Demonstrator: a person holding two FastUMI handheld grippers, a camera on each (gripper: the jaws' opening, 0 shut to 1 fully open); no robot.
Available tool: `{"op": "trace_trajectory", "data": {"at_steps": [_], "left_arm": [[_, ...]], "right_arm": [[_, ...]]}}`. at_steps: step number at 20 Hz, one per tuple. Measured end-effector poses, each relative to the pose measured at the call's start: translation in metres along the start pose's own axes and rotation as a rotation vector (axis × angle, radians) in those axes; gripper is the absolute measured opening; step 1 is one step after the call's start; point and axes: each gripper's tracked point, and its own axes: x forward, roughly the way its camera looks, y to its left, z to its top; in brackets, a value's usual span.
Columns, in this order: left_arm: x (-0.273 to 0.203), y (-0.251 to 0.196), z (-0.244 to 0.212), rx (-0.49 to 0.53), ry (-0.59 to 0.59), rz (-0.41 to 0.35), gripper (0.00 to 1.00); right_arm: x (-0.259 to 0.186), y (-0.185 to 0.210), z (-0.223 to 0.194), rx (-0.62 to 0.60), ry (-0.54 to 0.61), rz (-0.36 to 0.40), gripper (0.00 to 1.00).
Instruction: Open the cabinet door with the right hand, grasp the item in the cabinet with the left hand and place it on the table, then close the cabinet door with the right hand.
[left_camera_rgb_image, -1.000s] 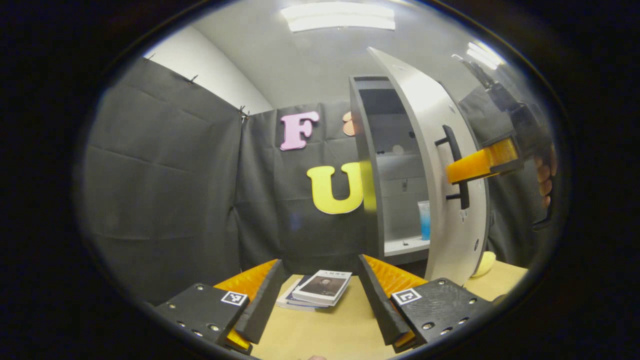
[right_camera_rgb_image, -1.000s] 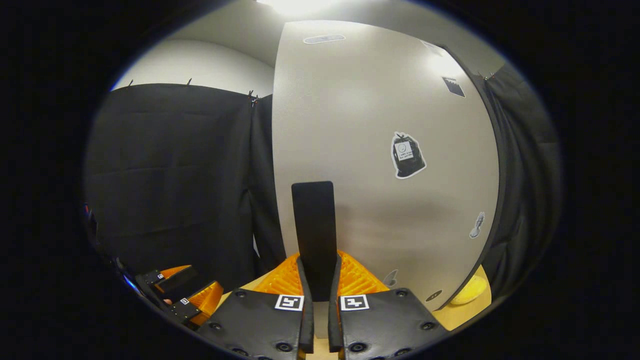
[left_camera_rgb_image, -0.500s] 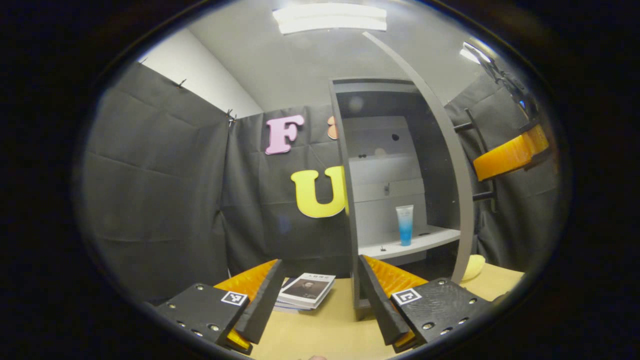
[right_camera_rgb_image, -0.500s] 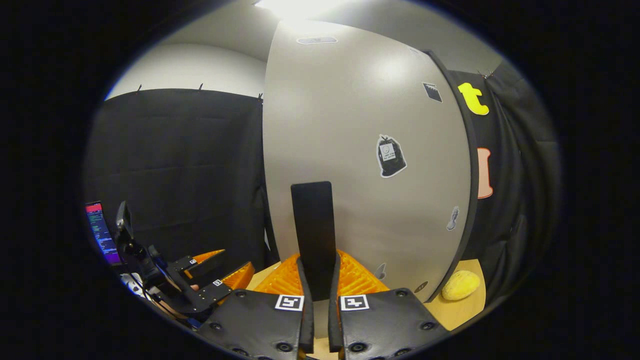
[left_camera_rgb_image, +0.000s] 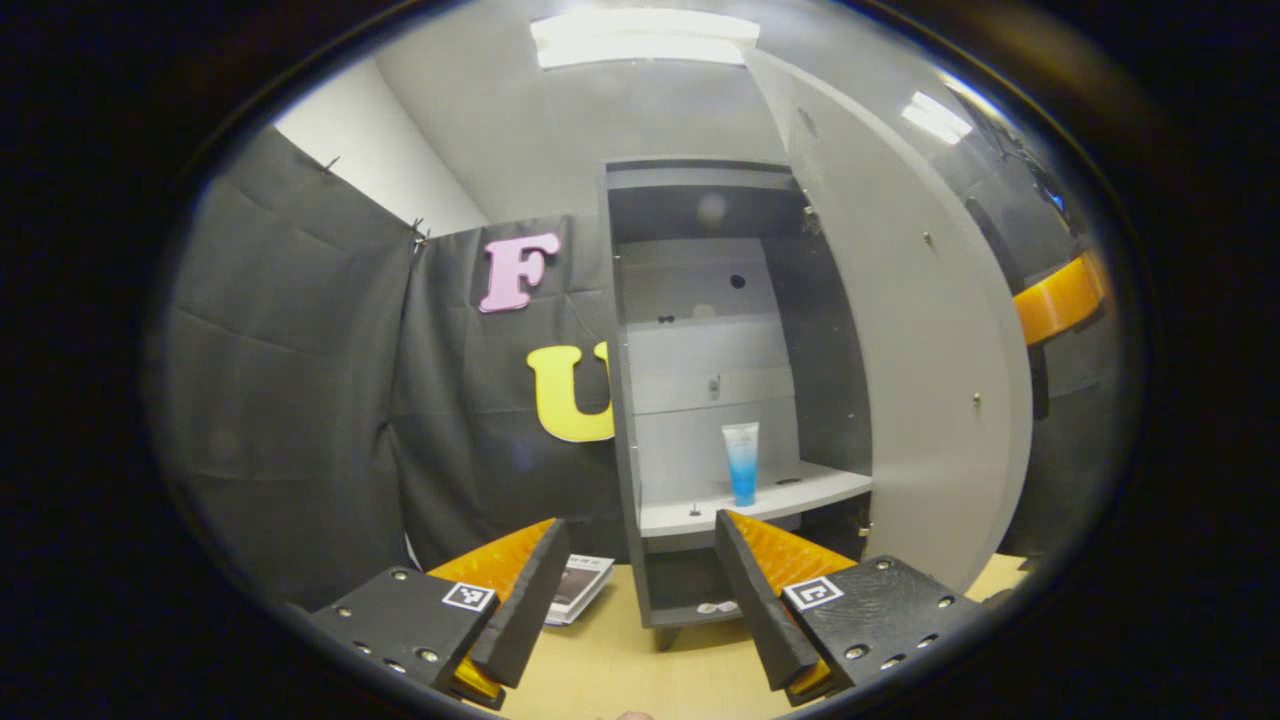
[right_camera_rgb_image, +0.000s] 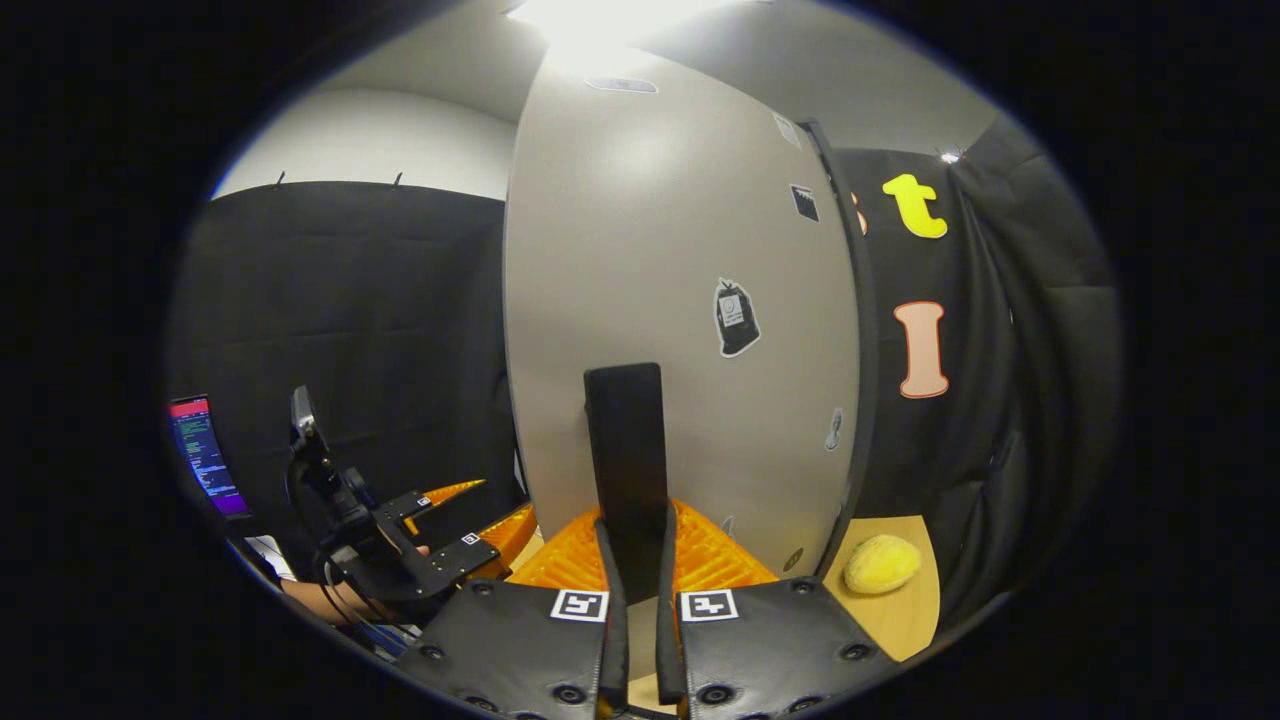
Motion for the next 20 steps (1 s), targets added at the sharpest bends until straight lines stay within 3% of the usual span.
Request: {"op": "trace_trajectory", "data": {"at_steps": [2, 12, 13, 14, 20], "left_arm": [[0.003, -0.014, 0.002, -0.007, -0.001, -0.019, 0.89], [0.004, -0.071, 0.002, 0.004, 0.005, -0.089, 0.89], [0.002, -0.075, 0.0, 0.002, 0.008, -0.094, 0.89], [0.002, -0.079, 0.0, 0.002, 0.012, -0.098, 0.89], [0.005, -0.102, 0.001, 0.012, 0.015, -0.121, 0.89]], "right_arm": [[-0.01, -0.007, 0.001, -0.004, -0.003, -0.02, 0.09], [-0.056, -0.062, -0.002, -0.023, -0.039, -0.167, 0.11], [-0.056, -0.064, -0.001, -0.025, -0.039, -0.184, 0.07], [-0.058, -0.069, 0.0, -0.027, -0.043, -0.198, 0.11], [-0.072, -0.105, 0.004, 0.002, -0.066, -0.311, 0.11]]}}
